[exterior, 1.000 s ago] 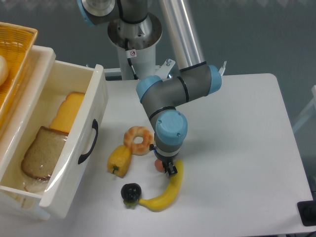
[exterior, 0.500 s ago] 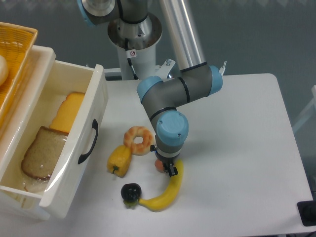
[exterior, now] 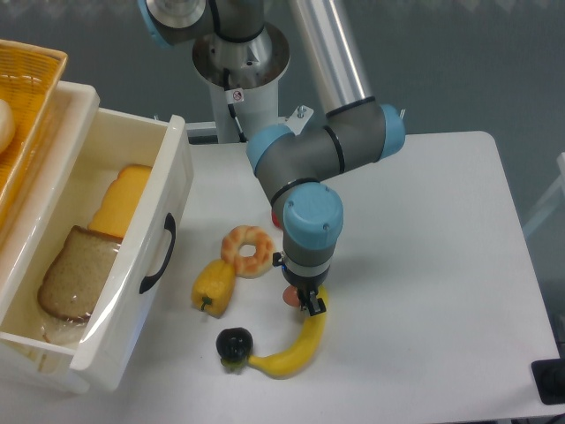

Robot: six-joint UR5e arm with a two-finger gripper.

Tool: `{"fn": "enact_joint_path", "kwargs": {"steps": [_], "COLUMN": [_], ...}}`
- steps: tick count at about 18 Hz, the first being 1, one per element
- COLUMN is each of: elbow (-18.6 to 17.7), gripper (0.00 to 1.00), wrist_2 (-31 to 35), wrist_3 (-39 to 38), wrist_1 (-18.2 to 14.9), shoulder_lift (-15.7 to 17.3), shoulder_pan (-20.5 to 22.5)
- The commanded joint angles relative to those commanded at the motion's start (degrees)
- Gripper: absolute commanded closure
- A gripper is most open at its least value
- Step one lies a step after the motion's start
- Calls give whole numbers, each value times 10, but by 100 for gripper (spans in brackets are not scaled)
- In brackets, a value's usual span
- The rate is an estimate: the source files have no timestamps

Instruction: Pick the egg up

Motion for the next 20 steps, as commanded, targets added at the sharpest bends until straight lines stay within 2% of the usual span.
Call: {"fn": "enact_joint_path", "kwargs": {"steps": [6, 9, 11, 16, 20], "elbow": [7, 4, 3, 1, -3], "gripper": [83, 79, 80, 80, 80], "wrist_2": [-40, -72, -91, -90, -90], "wrist_3": [55, 91, 91, 93, 86], "wrist_1": [-1, -4, -4, -32, -32], "shoulder_lift": [14, 29, 33, 42, 45], "shoulder_pan": [-2, 2, 2, 5, 3]}}
